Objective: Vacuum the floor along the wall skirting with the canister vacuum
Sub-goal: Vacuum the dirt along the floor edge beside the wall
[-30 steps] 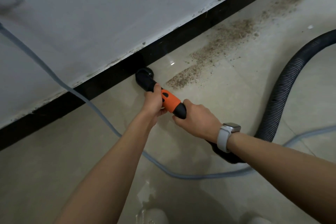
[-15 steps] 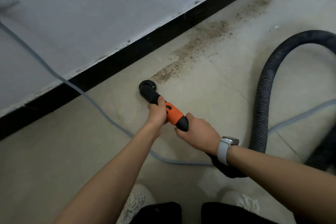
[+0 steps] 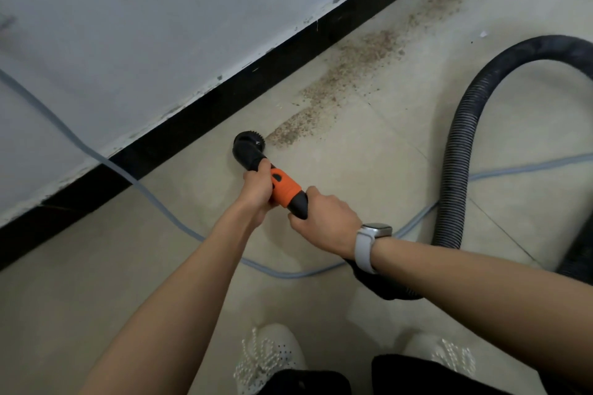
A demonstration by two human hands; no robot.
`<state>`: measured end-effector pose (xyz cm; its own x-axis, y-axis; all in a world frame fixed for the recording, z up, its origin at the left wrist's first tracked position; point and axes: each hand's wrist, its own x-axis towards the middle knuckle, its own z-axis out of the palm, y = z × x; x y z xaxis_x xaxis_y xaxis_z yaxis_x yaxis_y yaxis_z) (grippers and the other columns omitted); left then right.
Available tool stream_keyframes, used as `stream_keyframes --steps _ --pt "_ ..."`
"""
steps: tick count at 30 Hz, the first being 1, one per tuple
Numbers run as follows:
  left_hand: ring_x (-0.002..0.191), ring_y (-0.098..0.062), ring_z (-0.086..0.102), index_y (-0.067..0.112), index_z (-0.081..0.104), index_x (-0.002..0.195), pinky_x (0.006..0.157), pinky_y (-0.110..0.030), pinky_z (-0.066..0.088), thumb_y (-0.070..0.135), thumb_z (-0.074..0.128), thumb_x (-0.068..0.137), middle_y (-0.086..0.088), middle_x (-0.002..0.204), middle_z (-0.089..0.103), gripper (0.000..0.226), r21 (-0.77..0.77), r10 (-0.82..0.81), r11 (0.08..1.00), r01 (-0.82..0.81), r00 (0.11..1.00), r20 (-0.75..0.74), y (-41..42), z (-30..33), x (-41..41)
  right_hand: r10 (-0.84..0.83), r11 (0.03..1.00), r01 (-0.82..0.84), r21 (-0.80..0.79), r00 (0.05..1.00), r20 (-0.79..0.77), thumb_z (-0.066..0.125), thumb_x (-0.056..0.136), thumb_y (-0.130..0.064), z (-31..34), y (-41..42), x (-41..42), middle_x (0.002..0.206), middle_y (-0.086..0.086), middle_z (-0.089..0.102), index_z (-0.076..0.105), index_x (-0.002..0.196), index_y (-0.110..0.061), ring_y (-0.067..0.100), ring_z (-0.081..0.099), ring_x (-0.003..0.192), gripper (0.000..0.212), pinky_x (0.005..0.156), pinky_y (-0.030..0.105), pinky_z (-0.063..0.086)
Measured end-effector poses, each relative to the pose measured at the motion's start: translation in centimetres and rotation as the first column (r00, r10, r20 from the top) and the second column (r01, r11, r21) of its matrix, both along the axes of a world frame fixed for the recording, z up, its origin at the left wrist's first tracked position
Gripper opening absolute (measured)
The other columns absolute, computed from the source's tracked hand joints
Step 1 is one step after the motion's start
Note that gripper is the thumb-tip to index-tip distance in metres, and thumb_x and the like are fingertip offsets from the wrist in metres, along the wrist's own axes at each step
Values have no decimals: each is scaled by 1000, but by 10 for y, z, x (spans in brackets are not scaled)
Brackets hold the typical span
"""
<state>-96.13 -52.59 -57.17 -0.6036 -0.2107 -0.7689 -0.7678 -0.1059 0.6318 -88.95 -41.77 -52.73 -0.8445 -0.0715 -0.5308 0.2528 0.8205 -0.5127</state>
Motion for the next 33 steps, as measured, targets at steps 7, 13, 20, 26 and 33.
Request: stream_keyframes --steps 7,13,20,26,33 --pt "103 -29 56 2 27 139 84 -45 51 33 37 101 -20 124 51 51 13 -60 998 60 998 -27 29 -5 17 -68 996 67 63 998 16 51 90 -40 1 21 20 98 12 63 36 94 -17 36 60 88 28 67 34 41" --pt "99 -25 53 2 26 135 95 -44 47 31 35 101 -14 111 52 46 -33 -148 989 147 988 -53 44 -5 44 -122 992 120 37 990 76 54 89 -41 -1 34 48 99 12 64 36 94 -18 35 61 92 29 67 33 39" --pt "90 -23 55 2 28 138 84 -42 48 32 36 101 -17 119 54 48 -19 -67 998 66 996 -58 42 -2 11 -94 995 93 18 994 54 53 89 -39 -6 32 14 99 13 63 37 94 -17 35 60 89 27 67 32 39" --pt "87 -23 56 3 30 135 71 -39 48 34 36 100 -10 100 54 46 -52 -96 994 95 995 -18 40 1 -6 -107 984 123 -130 987 124 55 87 -36 -7 38 -6 87 7 61 43 95 -16 27 59 64 24 60 33 52" --pt "97 -26 52 1 25 137 88 -43 49 30 34 101 -11 105 51 48 -146 -139 980 136 990 -13 50 0 18 -116 984 135 -119 981 154 56 85 -40 -10 49 18 89 7 63 45 98 -17 29 60 69 29 65 35 53"
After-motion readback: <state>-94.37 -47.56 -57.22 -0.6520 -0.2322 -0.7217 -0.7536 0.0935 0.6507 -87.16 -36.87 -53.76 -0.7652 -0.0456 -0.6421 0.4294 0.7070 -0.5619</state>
